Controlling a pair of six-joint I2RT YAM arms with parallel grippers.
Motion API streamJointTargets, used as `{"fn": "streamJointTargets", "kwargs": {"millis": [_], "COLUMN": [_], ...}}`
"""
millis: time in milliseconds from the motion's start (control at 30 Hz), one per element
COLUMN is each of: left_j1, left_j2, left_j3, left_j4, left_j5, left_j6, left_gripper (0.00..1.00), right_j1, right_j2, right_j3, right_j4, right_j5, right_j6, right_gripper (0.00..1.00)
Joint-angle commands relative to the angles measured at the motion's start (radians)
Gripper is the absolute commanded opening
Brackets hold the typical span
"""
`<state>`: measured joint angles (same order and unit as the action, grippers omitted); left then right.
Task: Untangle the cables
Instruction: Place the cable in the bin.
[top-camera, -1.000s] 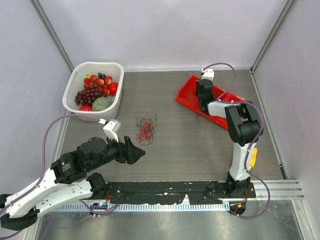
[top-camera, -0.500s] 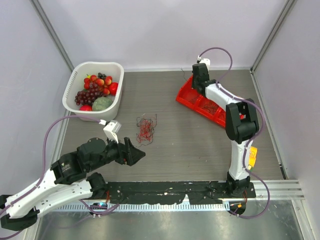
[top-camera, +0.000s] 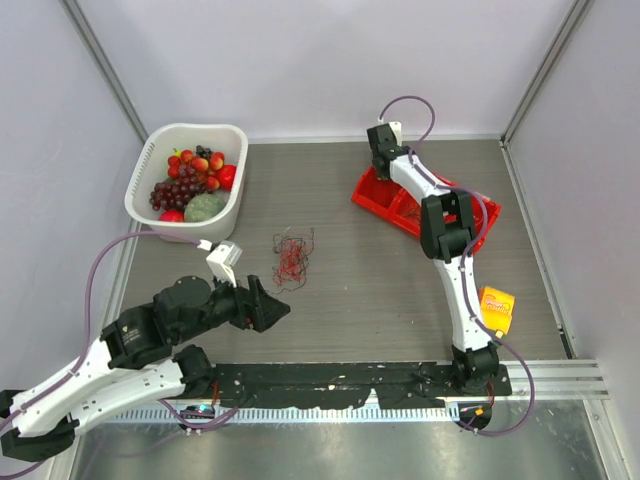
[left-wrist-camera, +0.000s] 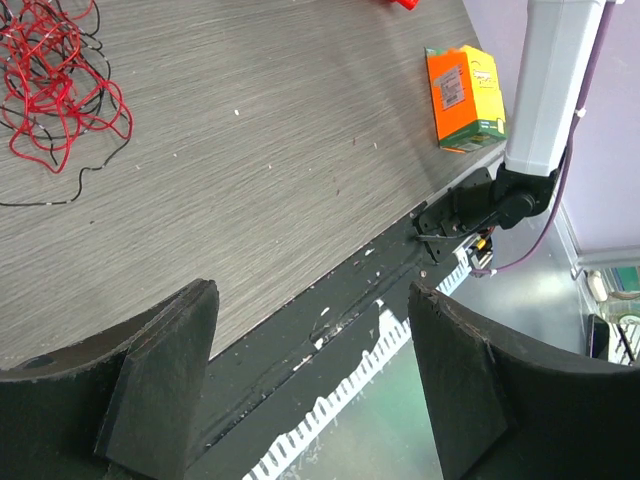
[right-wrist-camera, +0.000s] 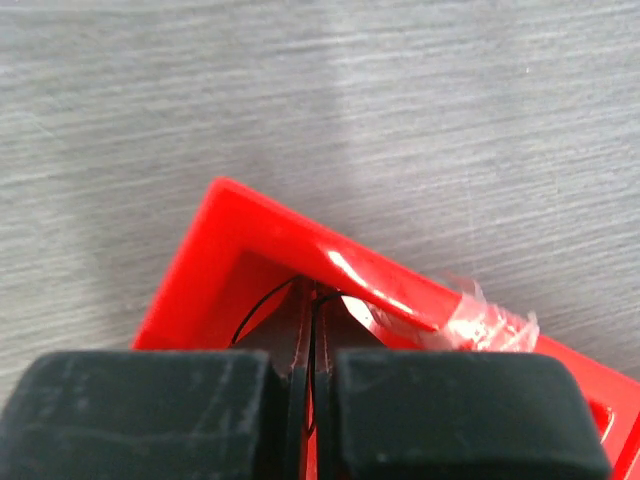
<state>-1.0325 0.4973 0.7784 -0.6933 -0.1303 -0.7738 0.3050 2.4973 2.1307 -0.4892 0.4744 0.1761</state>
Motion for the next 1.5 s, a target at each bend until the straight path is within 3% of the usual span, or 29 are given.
{"fn": "streamJointTargets", "kwargs": {"millis": [0,267,633,867,1067,1233,1333,1467], "left_j1": [-0.001,-0.001,-0.003,-0.001,-0.001,-0.001,-0.001,-0.003], "left_j2": [0.024,0.075,0.057,0.079,0.087,0.095,0.095,0.093], "left_j3": [0.019,-0.002,-0.088,-0.071,-0.071,-0.083,-0.094,-0.105], "left_j4": [0.002,0.044,0.077,0.066,0.063,0.072,0.086,0.104], "left_j5": [-0.005,0.003,-0.084,-0.112,-0.101,-0.083,-0.074,-0.062], "left_j6": [0.015,-0.001,-0.097,-0.113,-0.120,-0.120,-0.117,-0.113], "left_gripper": [0.80,0.81,0.85,0.86,0.86,0.86,0.86,0.86], "right_j1": [0.006,0.019,0.020,0.022,0.022,0.022,0.023,0.032], "right_j2": [-0.003,-0.222,-0.442,-0.405,-0.390,-0.379,-0.348,-0.333], "right_j3": [0.135,0.011,-0.104,-0.074,-0.175,-0.198,-0.171,-0.159], "right_j4": [-0.103,-0.167,-0.216,-0.282,-0.333,-0.420,-0.474,-0.569], "right_j5": [0.032,-0.017,0.012,-0.005,-0.059,0.088,0.136,0.115], "right_j6": [-0.010,0.023,-0.001,-0.015,-0.033,-0.088,-0.121,-0.116], "right_gripper": [0.06,0.32,0.48,0.51,0.53,0.54,0.60,0.61]}}
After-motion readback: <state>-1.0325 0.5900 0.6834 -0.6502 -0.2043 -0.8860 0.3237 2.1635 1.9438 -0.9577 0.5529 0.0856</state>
